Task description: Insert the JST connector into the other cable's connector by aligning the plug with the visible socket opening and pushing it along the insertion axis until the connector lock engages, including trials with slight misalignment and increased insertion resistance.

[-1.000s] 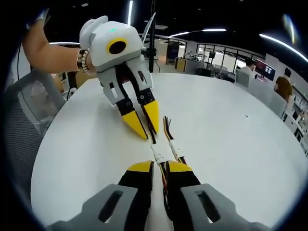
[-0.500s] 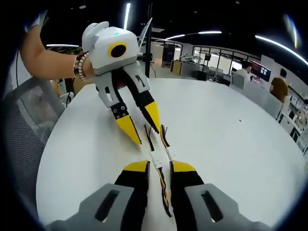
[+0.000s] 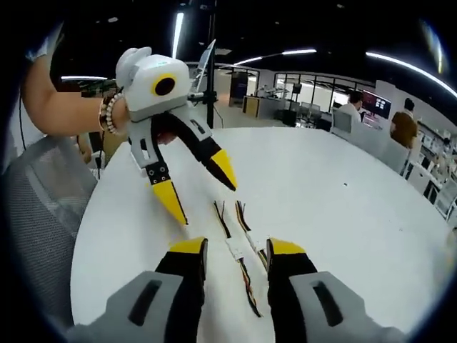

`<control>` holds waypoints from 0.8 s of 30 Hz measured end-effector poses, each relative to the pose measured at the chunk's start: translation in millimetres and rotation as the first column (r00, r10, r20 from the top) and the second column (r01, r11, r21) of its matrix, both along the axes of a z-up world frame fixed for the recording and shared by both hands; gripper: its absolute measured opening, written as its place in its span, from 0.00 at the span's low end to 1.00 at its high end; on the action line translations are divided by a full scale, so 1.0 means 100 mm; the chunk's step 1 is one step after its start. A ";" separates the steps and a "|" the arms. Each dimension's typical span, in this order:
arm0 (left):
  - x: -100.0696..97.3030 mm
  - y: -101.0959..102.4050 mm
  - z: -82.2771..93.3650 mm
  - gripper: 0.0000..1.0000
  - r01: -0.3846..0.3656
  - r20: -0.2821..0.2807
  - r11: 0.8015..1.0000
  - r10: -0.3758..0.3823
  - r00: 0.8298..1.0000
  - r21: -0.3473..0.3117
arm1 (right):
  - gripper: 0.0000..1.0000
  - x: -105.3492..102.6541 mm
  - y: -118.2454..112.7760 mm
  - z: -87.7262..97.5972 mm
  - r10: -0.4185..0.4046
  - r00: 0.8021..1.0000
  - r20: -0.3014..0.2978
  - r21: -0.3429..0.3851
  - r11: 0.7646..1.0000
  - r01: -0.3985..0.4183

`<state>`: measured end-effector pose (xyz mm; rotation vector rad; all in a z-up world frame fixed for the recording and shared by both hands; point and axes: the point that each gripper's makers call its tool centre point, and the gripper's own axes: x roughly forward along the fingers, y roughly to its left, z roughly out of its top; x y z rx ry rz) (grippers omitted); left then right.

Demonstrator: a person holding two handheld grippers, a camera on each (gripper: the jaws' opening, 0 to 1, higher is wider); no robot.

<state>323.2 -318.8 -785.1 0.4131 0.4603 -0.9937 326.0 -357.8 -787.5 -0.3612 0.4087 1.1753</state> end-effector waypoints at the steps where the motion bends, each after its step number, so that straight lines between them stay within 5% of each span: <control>1: 0.00 0.01 0.04 0.43 -0.028 -0.012 0.999 0.028 1.000 -0.022 | 0.32 -0.02 0.00 0.04 -0.004 1.000 0.007 0.004 1.000 0.004; 10: -0.10 0.02 0.34 0.60 -0.093 -0.012 0.990 0.092 0.996 -0.104 | 0.39 -0.11 -0.05 0.33 -0.051 0.999 0.014 0.053 0.997 0.050; 16: -0.14 0.06 0.62 0.68 -0.165 -0.024 0.965 0.163 0.986 -0.204 | 0.45 -0.19 -0.12 0.50 -0.083 0.996 0.027 0.079 0.994 0.081; 24: -0.37 0.07 0.83 0.73 -0.165 -0.009 0.963 0.167 0.986 -0.214 | 0.52 -0.31 -0.26 0.87 -0.165 0.986 -0.003 0.226 0.961 0.161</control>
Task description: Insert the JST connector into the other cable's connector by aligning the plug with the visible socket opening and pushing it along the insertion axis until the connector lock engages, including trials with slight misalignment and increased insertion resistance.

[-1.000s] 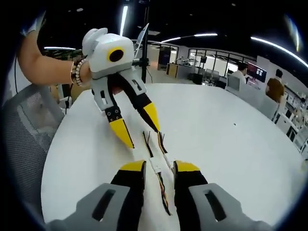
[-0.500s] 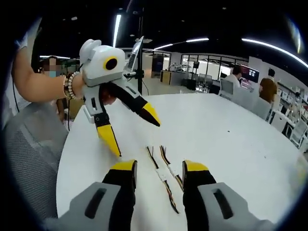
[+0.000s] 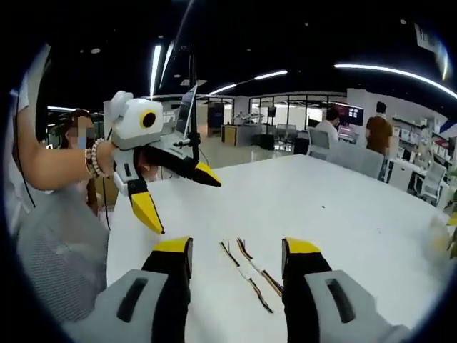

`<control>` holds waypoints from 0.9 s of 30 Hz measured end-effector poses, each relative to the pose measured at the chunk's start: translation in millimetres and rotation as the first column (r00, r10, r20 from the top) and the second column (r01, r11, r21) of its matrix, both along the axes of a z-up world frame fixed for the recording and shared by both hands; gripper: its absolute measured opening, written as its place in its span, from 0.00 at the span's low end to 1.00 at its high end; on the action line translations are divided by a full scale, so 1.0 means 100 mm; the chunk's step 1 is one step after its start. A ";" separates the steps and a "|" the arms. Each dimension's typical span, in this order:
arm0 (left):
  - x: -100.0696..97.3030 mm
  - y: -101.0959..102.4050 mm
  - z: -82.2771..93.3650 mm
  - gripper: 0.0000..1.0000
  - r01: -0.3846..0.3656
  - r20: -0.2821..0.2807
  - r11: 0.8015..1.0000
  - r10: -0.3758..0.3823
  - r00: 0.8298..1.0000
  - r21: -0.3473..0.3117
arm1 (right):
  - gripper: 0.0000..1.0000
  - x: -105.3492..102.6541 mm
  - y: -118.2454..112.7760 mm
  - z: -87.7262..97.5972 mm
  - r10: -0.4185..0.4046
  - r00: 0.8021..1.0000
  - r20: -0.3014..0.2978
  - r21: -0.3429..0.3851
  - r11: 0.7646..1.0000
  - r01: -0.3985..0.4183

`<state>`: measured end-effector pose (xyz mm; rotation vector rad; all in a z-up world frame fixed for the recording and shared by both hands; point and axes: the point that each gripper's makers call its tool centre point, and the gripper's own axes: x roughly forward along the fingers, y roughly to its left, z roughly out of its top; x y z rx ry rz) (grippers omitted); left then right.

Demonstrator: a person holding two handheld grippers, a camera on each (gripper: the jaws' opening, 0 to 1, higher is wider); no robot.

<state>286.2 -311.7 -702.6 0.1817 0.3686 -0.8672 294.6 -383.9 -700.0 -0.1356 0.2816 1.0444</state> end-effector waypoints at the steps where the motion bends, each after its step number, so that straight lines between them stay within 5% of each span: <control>1: -0.03 0.01 0.02 0.74 -0.006 0.008 1.000 0.006 1.000 0.005 | 0.53 -0.01 -0.05 0.03 -0.021 1.000 0.001 0.007 1.000 0.021; 7: -0.12 0.19 0.05 0.81 -0.114 -0.017 0.993 0.114 0.993 -0.016 | 0.50 0.01 -0.28 0.20 -0.149 0.989 0.001 0.081 0.986 0.148; 14: -0.30 0.31 0.19 0.88 -0.170 -0.010 0.982 0.169 0.986 -0.077 | 0.53 -0.04 -0.47 0.18 -0.195 0.981 -0.002 0.062 0.979 0.195; 21: -0.50 0.55 0.23 0.90 -0.293 -0.030 0.948 0.292 0.956 -0.126 | 0.56 -0.20 -0.62 0.12 -0.220 0.974 -0.053 0.084 0.971 0.224; 27: -0.77 0.65 0.12 0.93 -0.314 -0.052 0.947 0.310 0.949 -0.075 | 0.57 -0.37 -0.71 0.08 -0.249 0.966 -0.070 0.083 0.963 0.255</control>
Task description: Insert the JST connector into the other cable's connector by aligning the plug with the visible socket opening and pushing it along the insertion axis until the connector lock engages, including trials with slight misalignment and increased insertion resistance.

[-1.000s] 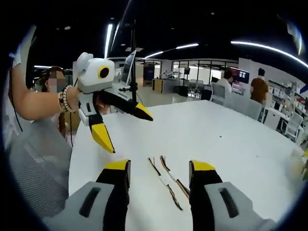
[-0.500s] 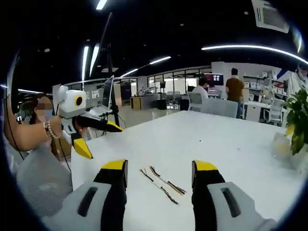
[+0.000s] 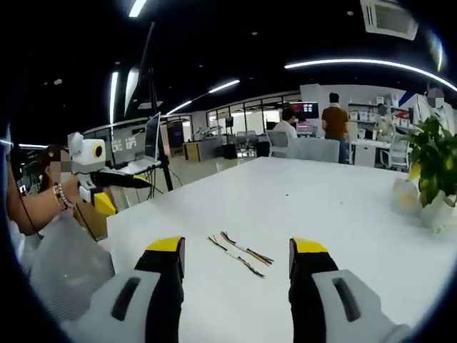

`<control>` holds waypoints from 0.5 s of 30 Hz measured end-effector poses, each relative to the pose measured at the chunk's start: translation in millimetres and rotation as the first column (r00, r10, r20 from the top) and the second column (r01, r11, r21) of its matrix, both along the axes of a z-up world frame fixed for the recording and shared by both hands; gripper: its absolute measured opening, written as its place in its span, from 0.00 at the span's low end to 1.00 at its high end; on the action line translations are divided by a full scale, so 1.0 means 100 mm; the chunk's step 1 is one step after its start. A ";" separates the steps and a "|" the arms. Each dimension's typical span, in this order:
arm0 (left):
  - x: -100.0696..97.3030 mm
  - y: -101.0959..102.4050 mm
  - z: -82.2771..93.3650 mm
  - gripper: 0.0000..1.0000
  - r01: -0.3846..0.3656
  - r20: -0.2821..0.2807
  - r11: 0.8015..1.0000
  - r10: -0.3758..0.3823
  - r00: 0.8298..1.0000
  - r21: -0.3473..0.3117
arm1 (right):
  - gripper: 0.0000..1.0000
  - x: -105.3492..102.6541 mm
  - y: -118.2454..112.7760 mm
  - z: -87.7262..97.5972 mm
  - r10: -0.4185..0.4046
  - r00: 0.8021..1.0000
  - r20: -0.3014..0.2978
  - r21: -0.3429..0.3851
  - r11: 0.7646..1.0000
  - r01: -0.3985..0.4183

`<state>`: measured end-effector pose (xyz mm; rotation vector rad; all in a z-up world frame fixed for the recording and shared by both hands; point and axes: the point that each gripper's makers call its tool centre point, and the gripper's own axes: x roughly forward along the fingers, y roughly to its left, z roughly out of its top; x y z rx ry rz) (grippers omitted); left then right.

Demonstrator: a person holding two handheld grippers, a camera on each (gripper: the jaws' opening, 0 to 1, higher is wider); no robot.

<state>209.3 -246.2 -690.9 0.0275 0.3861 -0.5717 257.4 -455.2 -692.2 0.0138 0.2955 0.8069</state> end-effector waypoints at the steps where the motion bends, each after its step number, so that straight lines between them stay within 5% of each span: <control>1: -0.04 0.03 -0.02 0.93 -0.012 -0.004 1.000 0.012 1.000 0.006 | 0.58 -0.03 -0.03 0.00 -0.017 1.000 -0.002 0.010 1.000 0.017; 15: -0.44 0.53 -0.06 0.95 -0.139 0.007 0.990 0.139 0.990 0.029 | 0.62 -0.35 -0.19 -0.20 -0.086 0.995 -0.058 -0.021 0.996 0.085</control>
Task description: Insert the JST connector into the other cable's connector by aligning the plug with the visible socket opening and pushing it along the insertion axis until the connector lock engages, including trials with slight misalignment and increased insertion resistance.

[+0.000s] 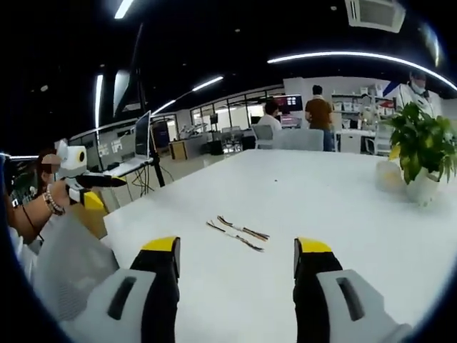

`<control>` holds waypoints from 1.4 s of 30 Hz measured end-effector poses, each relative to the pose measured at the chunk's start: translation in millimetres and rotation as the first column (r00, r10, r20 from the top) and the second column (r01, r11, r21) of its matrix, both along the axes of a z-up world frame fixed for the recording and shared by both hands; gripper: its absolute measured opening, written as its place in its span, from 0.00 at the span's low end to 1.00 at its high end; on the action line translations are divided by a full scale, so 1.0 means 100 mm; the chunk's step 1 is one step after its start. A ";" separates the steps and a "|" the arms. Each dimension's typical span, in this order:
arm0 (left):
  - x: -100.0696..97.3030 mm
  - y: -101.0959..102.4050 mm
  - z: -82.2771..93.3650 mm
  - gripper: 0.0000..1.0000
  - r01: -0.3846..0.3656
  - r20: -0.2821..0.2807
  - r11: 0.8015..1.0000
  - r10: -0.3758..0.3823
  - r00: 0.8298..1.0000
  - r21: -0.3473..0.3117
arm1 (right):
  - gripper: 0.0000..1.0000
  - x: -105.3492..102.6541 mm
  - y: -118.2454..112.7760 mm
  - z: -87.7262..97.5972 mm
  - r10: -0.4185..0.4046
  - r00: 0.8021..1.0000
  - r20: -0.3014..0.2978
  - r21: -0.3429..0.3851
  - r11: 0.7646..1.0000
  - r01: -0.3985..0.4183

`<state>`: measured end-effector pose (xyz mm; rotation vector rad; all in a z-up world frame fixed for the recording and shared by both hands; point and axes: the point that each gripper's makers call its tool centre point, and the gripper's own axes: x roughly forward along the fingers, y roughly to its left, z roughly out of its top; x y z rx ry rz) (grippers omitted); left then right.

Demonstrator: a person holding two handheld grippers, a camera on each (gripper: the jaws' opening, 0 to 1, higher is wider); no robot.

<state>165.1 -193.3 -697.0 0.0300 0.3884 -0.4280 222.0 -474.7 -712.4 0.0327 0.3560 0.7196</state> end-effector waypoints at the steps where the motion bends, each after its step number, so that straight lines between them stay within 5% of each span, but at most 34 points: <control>1: -0.04 0.05 -0.01 0.95 -0.012 -0.001 1.000 0.012 1.000 0.001 | 0.62 -0.04 0.00 -0.02 0.000 1.000 -0.009 0.001 1.000 0.000; 9: -0.26 0.35 -0.27 0.95 -0.095 -0.050 0.995 0.094 0.994 -0.009 | 0.61 -0.25 0.02 -0.25 -0.006 0.999 -0.050 -0.072 0.997 0.003; 12: -0.31 0.33 -0.35 0.94 -0.102 -0.066 0.994 0.099 0.993 -0.045 | 0.61 -0.32 0.05 -0.31 0.003 0.997 -0.075 -0.063 0.998 -0.008; 16: -0.35 0.25 -0.49 0.94 -0.073 -0.101 0.997 0.073 0.992 0.001 | 0.60 -0.37 0.06 -0.41 0.003 0.995 -0.098 -0.083 0.996 -0.011; 34: -0.35 0.32 -0.72 0.93 -0.113 -0.120 0.993 0.110 0.987 -0.023 | 0.58 -0.32 -0.06 -0.51 -0.050 0.993 -0.106 -0.102 0.994 0.039; 36: -0.37 0.29 -0.75 0.94 -0.108 -0.154 0.993 0.101 0.983 -0.043 | 0.58 -0.32 -0.06 -0.54 -0.050 0.993 -0.111 -0.109 0.993 0.038; 42: -0.34 0.28 -0.69 0.96 -0.126 -0.122 0.987 0.113 0.986 -0.104 | 0.58 -0.32 -0.06 -0.58 -0.048 0.993 -0.111 -0.130 0.991 0.034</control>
